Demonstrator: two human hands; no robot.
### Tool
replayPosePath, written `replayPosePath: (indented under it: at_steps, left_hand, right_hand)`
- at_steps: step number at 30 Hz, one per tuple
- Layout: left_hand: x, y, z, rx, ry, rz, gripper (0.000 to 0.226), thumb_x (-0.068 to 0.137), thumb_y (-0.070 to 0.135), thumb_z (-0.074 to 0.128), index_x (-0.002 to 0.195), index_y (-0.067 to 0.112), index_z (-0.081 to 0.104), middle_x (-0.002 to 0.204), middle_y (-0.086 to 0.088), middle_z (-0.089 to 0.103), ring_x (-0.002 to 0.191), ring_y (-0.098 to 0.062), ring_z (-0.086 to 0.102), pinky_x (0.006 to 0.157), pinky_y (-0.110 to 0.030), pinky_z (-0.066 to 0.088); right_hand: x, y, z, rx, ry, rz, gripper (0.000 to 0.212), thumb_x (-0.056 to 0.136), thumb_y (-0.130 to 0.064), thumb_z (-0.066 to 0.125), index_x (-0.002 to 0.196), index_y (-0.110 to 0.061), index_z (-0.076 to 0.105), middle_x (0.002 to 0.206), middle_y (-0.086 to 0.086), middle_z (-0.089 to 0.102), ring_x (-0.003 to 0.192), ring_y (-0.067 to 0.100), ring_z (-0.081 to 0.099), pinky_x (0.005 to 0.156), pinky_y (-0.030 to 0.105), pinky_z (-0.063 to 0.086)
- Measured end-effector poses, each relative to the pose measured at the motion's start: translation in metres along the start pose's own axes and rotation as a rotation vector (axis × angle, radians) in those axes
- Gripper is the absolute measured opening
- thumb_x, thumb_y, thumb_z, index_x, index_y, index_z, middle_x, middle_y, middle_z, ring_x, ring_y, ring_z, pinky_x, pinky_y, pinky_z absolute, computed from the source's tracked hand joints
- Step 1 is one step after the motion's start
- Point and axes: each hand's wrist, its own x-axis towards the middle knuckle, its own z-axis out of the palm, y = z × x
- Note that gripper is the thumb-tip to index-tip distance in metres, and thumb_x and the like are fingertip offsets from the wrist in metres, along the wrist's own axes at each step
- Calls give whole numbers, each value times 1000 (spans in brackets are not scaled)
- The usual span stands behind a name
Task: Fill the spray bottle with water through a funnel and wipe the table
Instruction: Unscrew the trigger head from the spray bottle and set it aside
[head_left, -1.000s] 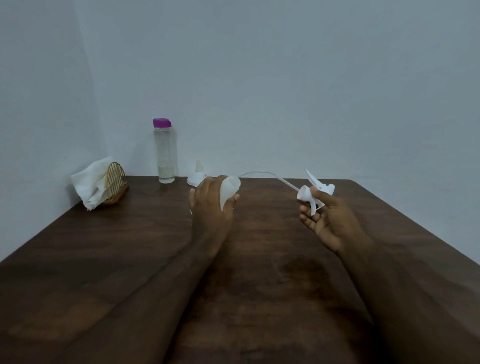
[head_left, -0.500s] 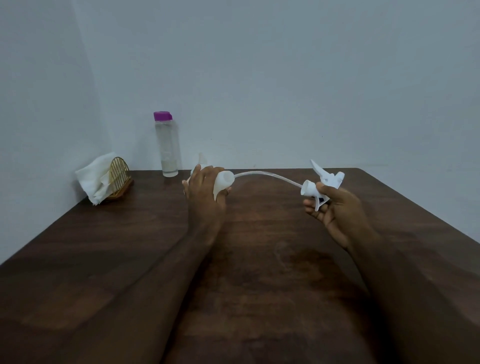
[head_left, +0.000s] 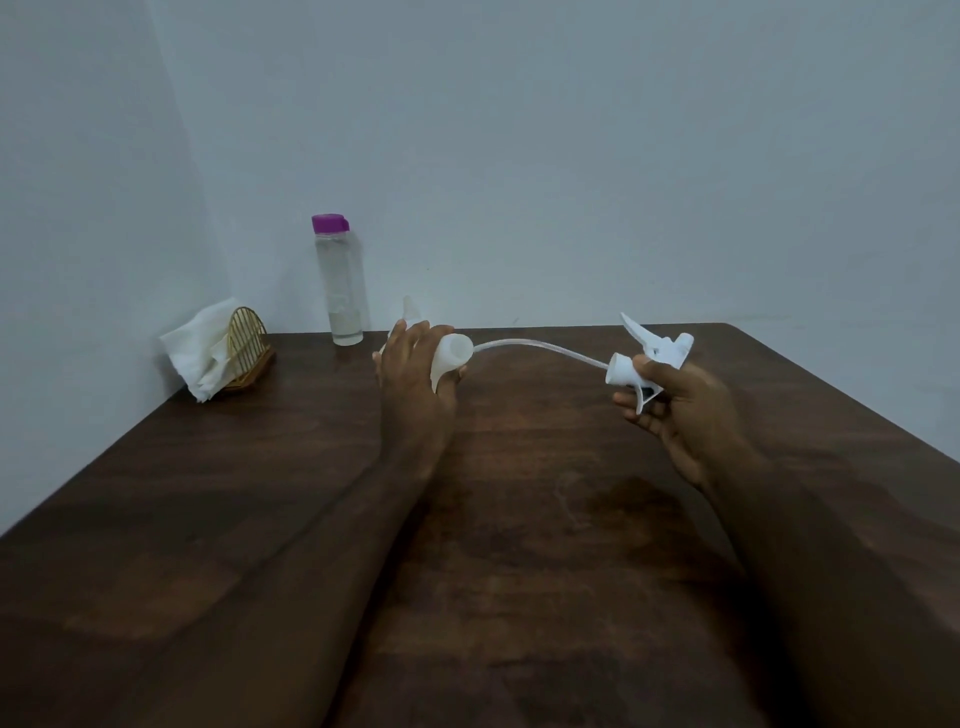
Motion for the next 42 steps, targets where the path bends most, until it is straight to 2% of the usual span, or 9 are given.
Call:
replayPosePath:
  at_steps: [4, 7, 10, 13, 17, 21, 26, 38, 42]
  left_hand:
    - [-1, 1, -1, 17, 7, 16, 44, 82, 9, 72, 122, 17, 58, 131, -6, 57, 132, -29, 41, 111, -54, 31]
    - [0, 2, -2, 31, 34, 42, 44, 79, 8, 72, 120, 16, 59, 127, -6, 58, 129, -28, 43, 111, -45, 30]
    - [-1, 2, -3, 67, 42, 26, 45, 77, 7, 73, 120, 16, 61, 123, -6, 57, 122, -29, 46, 106, -52, 35]
    - [-2, 4, -4, 73, 53, 4, 48, 75, 5, 73, 121, 16, 63, 119, -7, 56, 116, -29, 48, 101, -53, 40]
    - [-2, 4, -5, 111, 59, 19, 51, 74, 2, 74, 123, 14, 63, 118, -10, 57, 114, -31, 49, 101, -51, 42]
    - [-2, 3, -6, 148, 71, 34, 51, 73, 1, 74, 121, 15, 64, 114, -8, 58, 111, -30, 50, 100, -49, 41]
    - [0, 0, -5, 181, 77, 42, 50, 73, 4, 73, 120, 18, 64, 113, -5, 58, 111, -28, 50, 101, -46, 38]
    - [0, -1, -7, 140, 92, 33, 48, 73, 3, 73, 116, 19, 65, 112, -5, 58, 110, -25, 47, 99, -51, 41]
    - [0, -2, -7, 147, 97, 32, 47, 73, 3, 73, 116, 19, 66, 112, -5, 59, 110, -24, 47, 100, -48, 40]
  right_hand:
    - [1, 0, 0, -59, 20, -38, 25, 97, -17, 56, 121, -11, 56, 91, 10, 69, 64, 17, 68, 72, 34, 53]
    - [0, -2, 3, -38, -15, -37, 14, 97, -18, 56, 110, -16, 61, 90, 8, 69, 64, 16, 68, 69, 32, 54]
    - [-1, -2, 2, -29, -24, -18, 9, 96, -16, 57, 103, -18, 61, 88, 7, 68, 65, 16, 66, 70, 33, 53]
    - [0, -1, 2, 13, -24, -16, 14, 96, -13, 56, 109, -10, 60, 85, 7, 66, 62, 16, 65, 61, 27, 57]
    - [0, 0, 1, 82, -67, 10, 13, 96, -9, 55, 108, -5, 60, 92, 12, 67, 61, 16, 67, 64, 28, 60]
    - [-1, 2, 6, 9, -58, -4, 35, 94, -8, 60, 128, -2, 53, 104, 16, 69, 69, 18, 72, 63, 28, 59]
    - [1, -1, 5, 53, -71, 3, 40, 96, -8, 56, 135, 0, 48, 103, 14, 68, 69, 18, 72, 65, 29, 61]
    - [3, 0, -1, 43, -71, 17, 38, 98, -8, 53, 135, 0, 48, 121, 17, 63, 89, 24, 70, 69, 31, 61]
    - [4, 3, 0, 42, -129, 59, 36, 96, -7, 54, 131, 0, 51, 116, 15, 66, 93, 23, 70, 74, 34, 62]
